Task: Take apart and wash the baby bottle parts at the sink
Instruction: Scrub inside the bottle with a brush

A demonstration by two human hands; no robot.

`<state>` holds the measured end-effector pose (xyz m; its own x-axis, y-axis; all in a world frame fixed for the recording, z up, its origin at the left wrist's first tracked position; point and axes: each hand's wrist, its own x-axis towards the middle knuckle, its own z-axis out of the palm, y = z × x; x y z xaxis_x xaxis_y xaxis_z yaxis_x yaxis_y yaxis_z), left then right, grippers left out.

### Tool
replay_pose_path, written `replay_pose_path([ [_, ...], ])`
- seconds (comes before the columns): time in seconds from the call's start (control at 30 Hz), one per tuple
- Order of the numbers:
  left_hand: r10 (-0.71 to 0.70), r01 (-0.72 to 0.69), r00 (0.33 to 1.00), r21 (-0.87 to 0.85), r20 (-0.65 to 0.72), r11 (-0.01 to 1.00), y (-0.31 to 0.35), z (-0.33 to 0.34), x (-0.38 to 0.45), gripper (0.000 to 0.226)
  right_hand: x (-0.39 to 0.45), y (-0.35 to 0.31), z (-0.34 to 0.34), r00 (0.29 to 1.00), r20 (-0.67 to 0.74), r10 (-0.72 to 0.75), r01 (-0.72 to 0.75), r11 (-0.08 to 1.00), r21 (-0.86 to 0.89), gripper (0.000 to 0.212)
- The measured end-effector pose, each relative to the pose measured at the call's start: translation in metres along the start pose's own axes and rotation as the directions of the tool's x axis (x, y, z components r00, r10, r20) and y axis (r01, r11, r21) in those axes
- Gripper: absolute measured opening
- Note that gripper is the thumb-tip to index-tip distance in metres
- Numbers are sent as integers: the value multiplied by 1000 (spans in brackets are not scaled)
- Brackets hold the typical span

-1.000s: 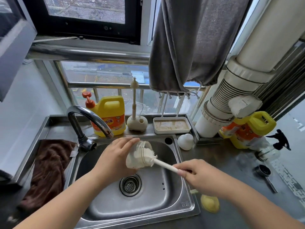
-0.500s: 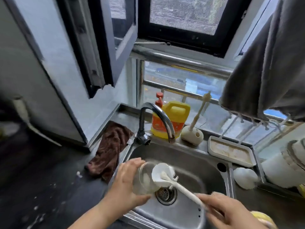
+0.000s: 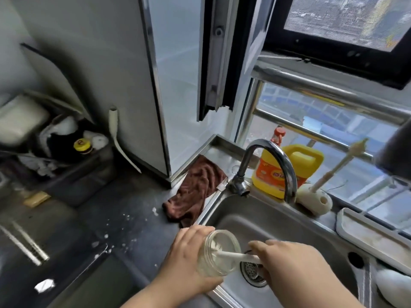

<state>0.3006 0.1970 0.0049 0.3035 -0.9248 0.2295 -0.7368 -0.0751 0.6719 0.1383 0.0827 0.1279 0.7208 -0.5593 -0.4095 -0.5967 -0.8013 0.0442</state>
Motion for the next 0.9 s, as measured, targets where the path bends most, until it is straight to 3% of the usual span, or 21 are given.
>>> replay_pose_path([
  [0.13,2,0,1000,-52,30,999,11,11,7,85,-13,12,0,999,-2,54,-55,998,-17,26],
  [0.23,105,-104,994,-51,12,993,21,19,16,82,-20,25,7,998,-14,67,-66,996,54,26],
  [0.4,264,-260,958,-50,112,964,40,26,48,74,-37,46,27,996,-56,70,-58,982,180,64],
  [0.47,348,-343,927,-59,137,937,49,30,63,73,-43,51,38,990,-93,110,-80,958,274,69],
  [0.57,420,-412,893,-77,162,908,63,37,84,73,-51,60,47,971,-157,181,-97,897,432,64],
  [0.7,462,-455,864,-80,201,887,68,40,104,76,-67,79,42,937,-217,273,-132,854,502,44],
  [0.9,578,-567,768,-127,277,814,78,48,105,82,-68,75,43,933,-156,323,-189,812,552,43],
])
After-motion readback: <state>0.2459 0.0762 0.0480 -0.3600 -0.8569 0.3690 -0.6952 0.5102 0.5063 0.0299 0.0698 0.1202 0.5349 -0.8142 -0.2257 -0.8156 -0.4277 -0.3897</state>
